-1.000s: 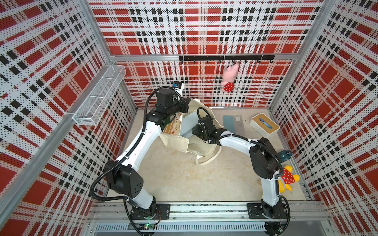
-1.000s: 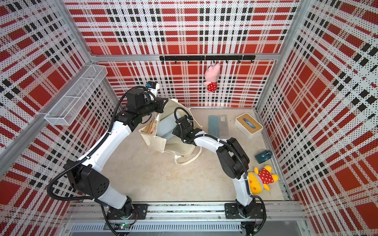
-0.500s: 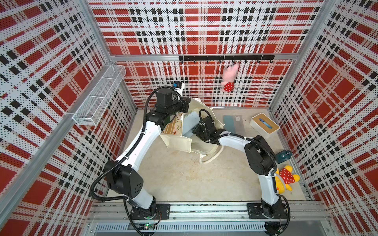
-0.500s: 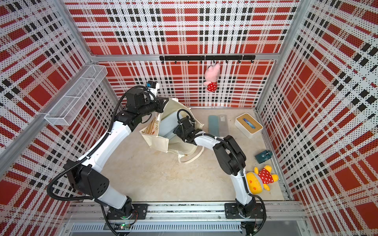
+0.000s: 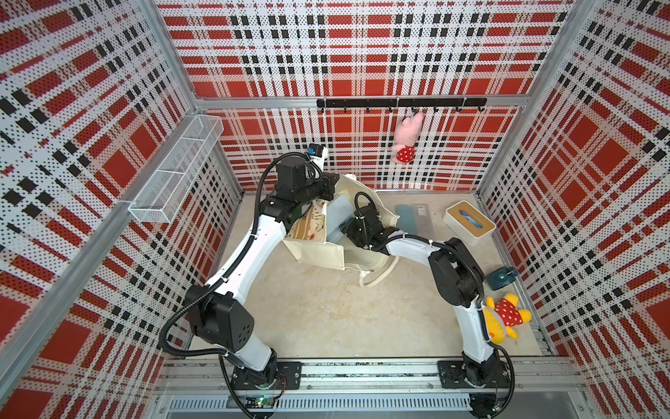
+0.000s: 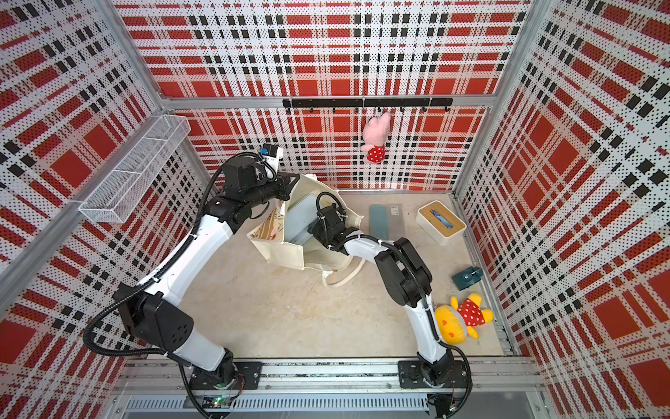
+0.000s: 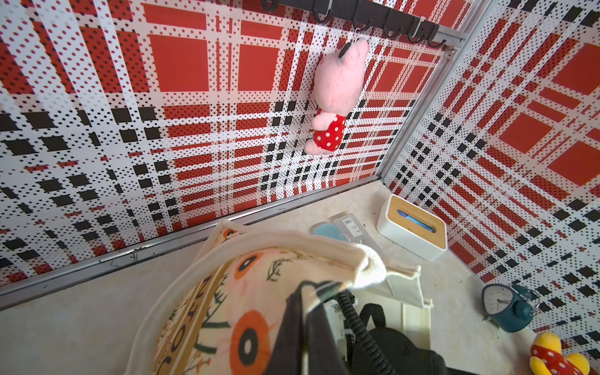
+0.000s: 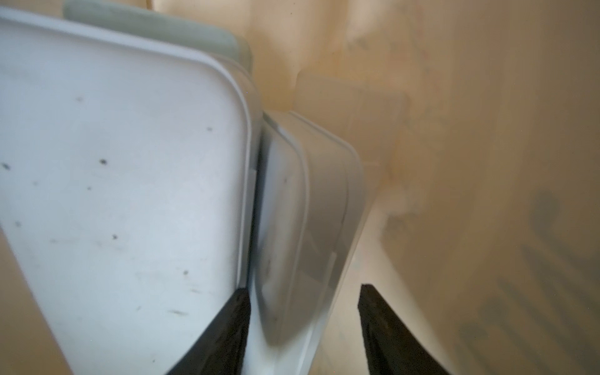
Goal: Take out the pencil case from the canvas bag
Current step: Pick up the pencil case from the canvas bag.
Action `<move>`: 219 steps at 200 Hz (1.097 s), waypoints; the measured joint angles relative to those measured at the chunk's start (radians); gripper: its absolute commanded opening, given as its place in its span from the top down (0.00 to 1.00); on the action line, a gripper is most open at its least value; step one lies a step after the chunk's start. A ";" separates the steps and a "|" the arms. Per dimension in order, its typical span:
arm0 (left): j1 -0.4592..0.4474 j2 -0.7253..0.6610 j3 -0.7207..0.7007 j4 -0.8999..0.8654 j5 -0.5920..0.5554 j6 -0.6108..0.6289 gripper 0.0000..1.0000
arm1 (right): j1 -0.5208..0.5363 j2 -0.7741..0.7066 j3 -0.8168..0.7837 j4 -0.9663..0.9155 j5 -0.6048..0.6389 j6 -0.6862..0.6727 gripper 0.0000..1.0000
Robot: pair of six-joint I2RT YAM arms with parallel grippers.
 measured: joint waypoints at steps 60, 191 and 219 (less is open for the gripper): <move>0.000 0.000 0.000 -0.001 0.014 0.002 1.00 | -0.005 0.046 0.037 0.031 -0.014 0.024 0.47; 0.041 -0.018 -0.016 0.023 0.037 -0.003 1.00 | -0.014 -0.032 -0.053 0.118 -0.028 0.015 0.70; 0.041 -0.024 -0.016 0.032 0.048 -0.003 1.00 | -0.013 -0.106 -0.093 0.067 0.005 -0.034 0.71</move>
